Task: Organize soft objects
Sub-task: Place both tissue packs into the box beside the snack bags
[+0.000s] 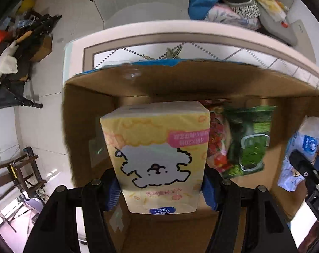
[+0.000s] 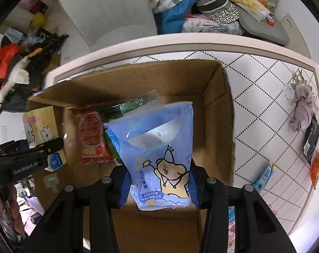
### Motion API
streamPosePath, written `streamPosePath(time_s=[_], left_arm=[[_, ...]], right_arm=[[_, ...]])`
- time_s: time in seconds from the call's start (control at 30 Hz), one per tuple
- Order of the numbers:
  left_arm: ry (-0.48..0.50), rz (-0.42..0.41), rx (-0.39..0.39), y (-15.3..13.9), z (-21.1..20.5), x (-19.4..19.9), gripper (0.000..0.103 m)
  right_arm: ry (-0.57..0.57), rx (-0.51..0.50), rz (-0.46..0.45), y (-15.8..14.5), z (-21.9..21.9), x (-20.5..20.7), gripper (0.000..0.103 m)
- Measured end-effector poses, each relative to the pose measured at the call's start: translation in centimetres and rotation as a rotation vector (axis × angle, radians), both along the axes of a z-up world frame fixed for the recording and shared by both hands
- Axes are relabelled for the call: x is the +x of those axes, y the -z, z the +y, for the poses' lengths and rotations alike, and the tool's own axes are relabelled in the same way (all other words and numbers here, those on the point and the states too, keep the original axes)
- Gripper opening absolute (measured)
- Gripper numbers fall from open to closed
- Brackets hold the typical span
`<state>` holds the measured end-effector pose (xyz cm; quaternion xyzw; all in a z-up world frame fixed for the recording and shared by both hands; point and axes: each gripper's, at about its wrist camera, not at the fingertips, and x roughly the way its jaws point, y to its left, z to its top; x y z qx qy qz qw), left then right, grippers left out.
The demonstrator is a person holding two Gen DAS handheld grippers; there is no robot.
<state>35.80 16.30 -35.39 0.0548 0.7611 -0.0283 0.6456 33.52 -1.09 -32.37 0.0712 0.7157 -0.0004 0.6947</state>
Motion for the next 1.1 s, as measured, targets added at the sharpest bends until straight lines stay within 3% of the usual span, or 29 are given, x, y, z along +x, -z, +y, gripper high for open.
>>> streamPosePath(time_s=[0.17, 0.27, 0.4, 0.43, 0.53, 0.6, 0.67, 0.8, 0.93, 1.1], left_arm=[[0.026, 0.029, 0.020, 1.2, -0.4, 0.5, 0.062], [-0.008, 0.063, 0.026, 1.7, -0.2, 0.7, 0.062], [-0.037, 0.057, -0.012, 1.0, 0.0, 0.7, 0.063], [-0.040, 0.049, -0.015, 0.7, 0.1, 0.6, 0.063], [-0.048, 0.024, -0.032, -0.7, 0.2, 0.3, 0.078], [-0.047, 0.001, -0.031, -1.6, 0.4, 0.1, 0.079], [-0.053, -0.026, -0.034, -2.8, 0.5, -0.4, 0.097], [-0.087, -0.074, -0.064, -4.9, 1.4, -2.5, 0.099], [-0.111, -0.124, -0.087, -6.6, 1.3, -4.4, 0.102], [-0.118, -0.201, -0.090, -9.2, 1.0, -7.4, 0.102]], right_arm=[[-0.004, -0.035, 0.016, 1.6, 0.4, 0.7, 0.048], [-0.002, -0.045, 0.016, 2.2, 0.3, 1.2, 0.052], [-0.003, -0.068, 0.006, 1.9, 0.1, 1.5, 0.072], [-0.002, -0.064, 0.005, 1.8, 0.1, 1.5, 0.072], [-0.002, -0.065, -0.010, 1.2, 0.1, 1.4, 0.073], [0.003, -0.052, -0.020, 0.6, 0.0, 1.2, 0.073], [-0.003, -0.050, -0.034, -0.4, 0.1, 0.9, 0.076], [-0.019, -0.023, -0.054, -2.1, 0.4, -0.1, 0.083], [-0.041, -0.012, -0.078, -3.5, 0.8, -2.1, 0.103], [-0.067, -0.032, -0.080, -3.9, 1.3, -5.1, 0.103]])
